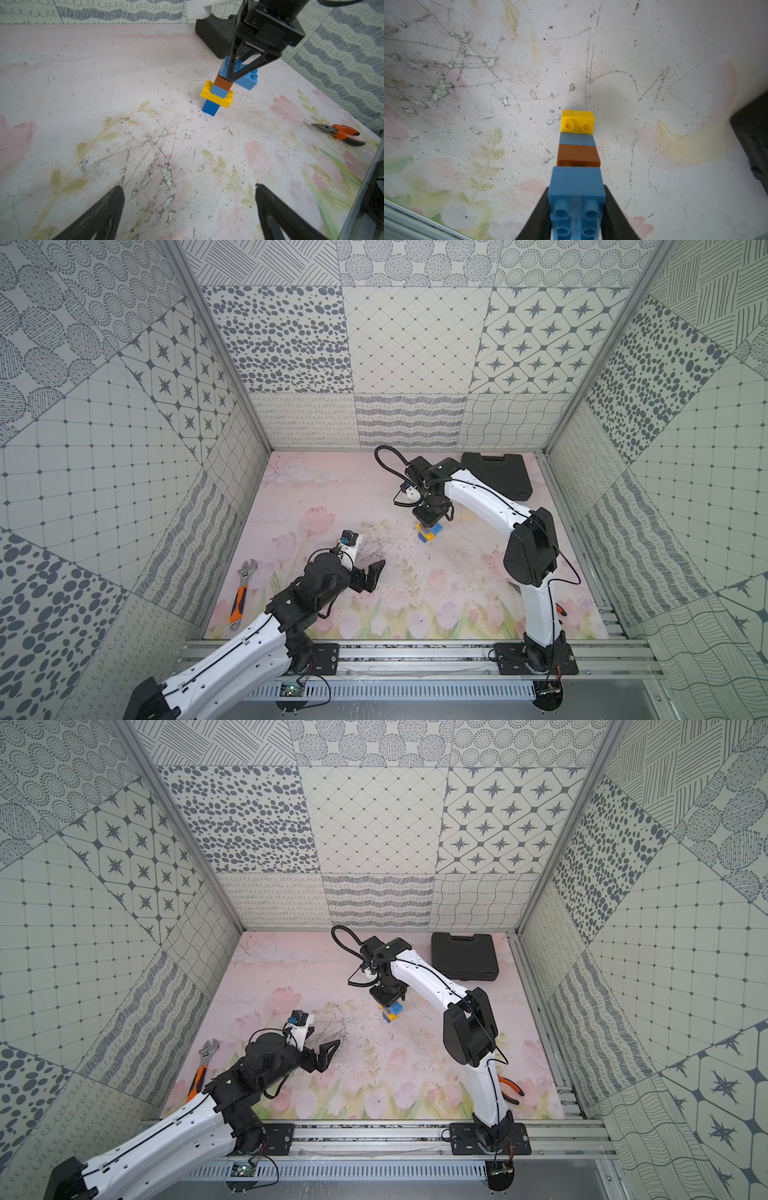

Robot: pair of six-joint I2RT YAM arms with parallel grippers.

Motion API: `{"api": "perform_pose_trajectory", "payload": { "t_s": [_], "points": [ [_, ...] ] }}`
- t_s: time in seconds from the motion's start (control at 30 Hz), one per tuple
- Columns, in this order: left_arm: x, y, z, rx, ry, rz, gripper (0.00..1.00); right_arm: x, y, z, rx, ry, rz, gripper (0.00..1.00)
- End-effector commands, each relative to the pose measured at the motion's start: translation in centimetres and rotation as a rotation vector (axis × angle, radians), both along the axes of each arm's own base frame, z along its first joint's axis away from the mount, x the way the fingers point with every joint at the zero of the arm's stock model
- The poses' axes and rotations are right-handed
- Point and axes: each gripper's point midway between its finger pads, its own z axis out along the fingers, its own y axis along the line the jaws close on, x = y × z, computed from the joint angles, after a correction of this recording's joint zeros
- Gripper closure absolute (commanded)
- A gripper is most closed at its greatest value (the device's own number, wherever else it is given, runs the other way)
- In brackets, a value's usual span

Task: Assemble the letter f with lego
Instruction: Assemble the lego brick at the center of the board.

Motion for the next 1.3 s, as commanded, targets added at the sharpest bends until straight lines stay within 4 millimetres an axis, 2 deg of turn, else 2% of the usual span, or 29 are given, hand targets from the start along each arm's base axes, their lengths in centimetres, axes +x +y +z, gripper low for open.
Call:
{"api": "perform_pose_trajectory", "payload": {
  "t_s": [0.0,0.6,1.27],
  "points": [
    [0.1,-0.2,0.8,-0.023,-0.030,-0.008,0.01,-1.3,-0.9,-2.9,-0.090,0.092,-0.008,0.64],
    [0.1,-0.1,0.8,-0.026,-0.033,-0.007,0.01,-1.4,-2.1,-2.9,-0.184,0.083,-0.014,0.64],
    [0.1,-0.2,0.8,-0.024,-0.030,-0.008,0.01,-1.4,-1.8,-3.8,-0.208,0.105,-0.001,0.63]
  ]
}}
